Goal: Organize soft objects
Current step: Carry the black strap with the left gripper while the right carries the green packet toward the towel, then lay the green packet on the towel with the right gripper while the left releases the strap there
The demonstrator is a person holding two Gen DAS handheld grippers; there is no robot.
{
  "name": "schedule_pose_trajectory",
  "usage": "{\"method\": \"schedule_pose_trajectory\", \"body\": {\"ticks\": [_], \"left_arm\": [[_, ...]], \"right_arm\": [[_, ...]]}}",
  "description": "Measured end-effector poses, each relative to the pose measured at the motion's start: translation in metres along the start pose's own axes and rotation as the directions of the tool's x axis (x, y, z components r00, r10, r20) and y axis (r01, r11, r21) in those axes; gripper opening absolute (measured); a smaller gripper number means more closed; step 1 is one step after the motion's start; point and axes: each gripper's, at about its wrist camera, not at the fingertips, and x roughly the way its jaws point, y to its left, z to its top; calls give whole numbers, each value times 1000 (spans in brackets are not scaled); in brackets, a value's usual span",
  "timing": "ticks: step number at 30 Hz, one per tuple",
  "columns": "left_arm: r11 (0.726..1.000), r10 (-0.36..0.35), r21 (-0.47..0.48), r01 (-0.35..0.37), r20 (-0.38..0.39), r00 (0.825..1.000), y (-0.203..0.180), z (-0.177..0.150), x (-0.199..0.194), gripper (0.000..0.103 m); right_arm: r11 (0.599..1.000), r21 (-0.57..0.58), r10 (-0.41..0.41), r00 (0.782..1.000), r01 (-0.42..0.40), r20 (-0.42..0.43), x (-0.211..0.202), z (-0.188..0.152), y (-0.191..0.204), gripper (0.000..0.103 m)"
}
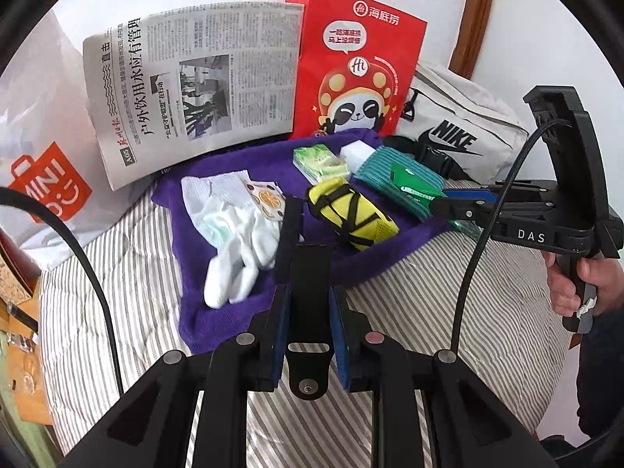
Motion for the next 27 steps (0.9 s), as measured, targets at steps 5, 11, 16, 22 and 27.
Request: {"method": "schedule_pose_trajectory", "body": {"ticks": [5, 11, 16, 22, 27], "left_arm": [[1000, -3, -11, 3, -2, 1000, 10, 12, 8, 20], [1000, 0, -30, -1, -13, 1000, 24, 24, 21, 20], [999, 8, -49, -9, -24, 1000, 37, 27, 30, 20], [997, 20, -75, -23, -39, 999, 54, 26, 34, 20], [996, 25, -87, -29, -47, 999, 65, 25, 38, 20]], "right_arm": [[1000, 18, 1, 1000, -1, -5, 12, 18, -10, 24], [1000, 14, 7, 1000, -7, -8, 32, 46, -13, 24], [1000, -9, 26, 999, -27, -21, 62, 74, -1, 24], [996, -81, 13, 997, -19, -72, 109, 100, 21, 24], [992, -124, -8, 990, -9, -138, 149, 112, 31, 24]]}}
